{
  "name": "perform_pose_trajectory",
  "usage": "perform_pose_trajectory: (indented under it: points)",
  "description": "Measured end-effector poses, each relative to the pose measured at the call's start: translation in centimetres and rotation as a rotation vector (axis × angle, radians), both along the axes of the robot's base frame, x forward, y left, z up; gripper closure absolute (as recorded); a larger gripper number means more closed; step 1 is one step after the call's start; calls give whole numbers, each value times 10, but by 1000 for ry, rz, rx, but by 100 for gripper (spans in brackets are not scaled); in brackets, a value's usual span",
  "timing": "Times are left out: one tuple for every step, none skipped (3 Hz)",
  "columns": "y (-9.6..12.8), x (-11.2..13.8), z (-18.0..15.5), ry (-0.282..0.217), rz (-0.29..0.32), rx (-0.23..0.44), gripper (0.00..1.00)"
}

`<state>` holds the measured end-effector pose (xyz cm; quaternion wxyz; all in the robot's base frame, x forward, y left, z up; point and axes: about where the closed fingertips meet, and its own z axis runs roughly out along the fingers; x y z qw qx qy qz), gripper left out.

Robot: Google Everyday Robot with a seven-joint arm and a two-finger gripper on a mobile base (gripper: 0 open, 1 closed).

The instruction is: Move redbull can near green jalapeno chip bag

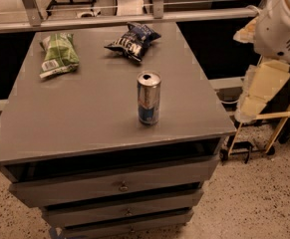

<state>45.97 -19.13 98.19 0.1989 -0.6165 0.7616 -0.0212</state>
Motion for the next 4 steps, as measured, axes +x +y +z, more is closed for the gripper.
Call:
perform_pose_trajectory:
  points:
    - [51,33,0,-40,99,109,0]
    - [109,58,-11,-28,189,229,0]
    - [152,65,-27,32,249,297,0]
    - [176,60,-40,96,280,330,0]
